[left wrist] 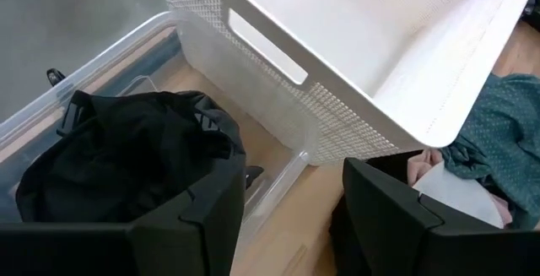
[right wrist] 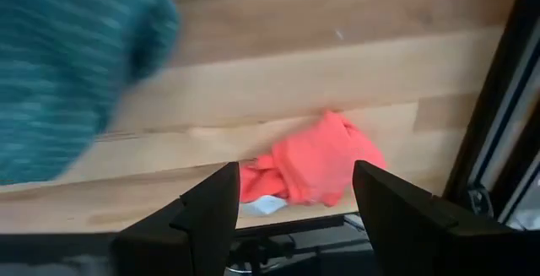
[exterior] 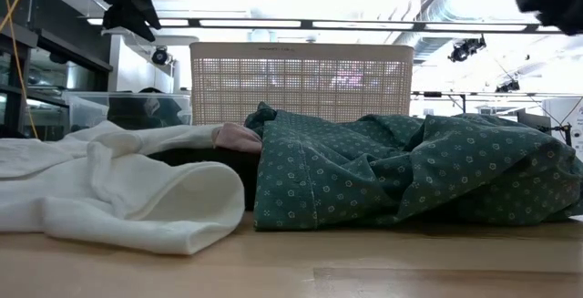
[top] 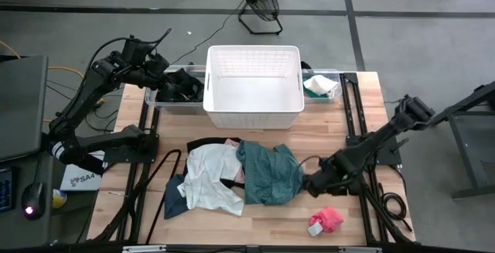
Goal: Pick & Place Cloths
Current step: Put the pink sock into the right transparent bin
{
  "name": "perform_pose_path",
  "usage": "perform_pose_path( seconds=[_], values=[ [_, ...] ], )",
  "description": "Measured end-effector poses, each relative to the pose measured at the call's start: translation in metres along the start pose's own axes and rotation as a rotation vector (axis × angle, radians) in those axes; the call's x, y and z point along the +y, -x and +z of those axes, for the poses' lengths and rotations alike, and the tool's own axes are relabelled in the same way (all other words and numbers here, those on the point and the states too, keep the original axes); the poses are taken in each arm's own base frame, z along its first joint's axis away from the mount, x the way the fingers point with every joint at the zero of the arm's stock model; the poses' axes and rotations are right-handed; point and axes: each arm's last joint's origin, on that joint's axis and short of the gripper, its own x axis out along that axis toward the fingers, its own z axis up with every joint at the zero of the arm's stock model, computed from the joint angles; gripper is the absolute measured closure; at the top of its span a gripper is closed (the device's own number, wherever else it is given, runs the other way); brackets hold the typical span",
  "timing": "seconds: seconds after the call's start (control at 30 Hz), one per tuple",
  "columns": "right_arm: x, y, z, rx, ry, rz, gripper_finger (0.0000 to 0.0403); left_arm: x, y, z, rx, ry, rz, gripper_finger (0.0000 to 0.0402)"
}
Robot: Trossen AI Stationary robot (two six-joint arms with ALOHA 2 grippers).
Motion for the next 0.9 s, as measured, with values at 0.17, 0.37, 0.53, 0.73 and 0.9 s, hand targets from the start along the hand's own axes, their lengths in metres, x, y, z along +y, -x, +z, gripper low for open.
perform_pose_path(
  seconds=[0.17,0.37,0.53,0.73,0.9],
  values=[
    [0.002,-0.023,-0.016,0.04,-0.011,-0.067,0.018,0.0,0.0,0.0,0.001,-0.004,0.0,0.0206],
    [0.008,-0.046,-0.027,0.074,0.011,-0.103,0.018,0.0,0.0,-0.001,0.005,-0.009,0.0,0.0206],
    [0.008,-0.063,-0.031,0.044,0.018,-0.138,0.018,0.0,0.0,-0.001,0.006,-0.018,-0.001,0.0206],
    [0.006,-0.08,-0.034,0.006,0.032,-0.176,0.018,0.0,0.0,-0.001,0.012,-0.024,-0.001,0.0206],
    [0.005,-0.093,-0.038,-0.008,0.048,-0.191,0.0187,0.0,0.0,-0.001,0.012,-0.024,-0.001,0.0206]
  ],
)
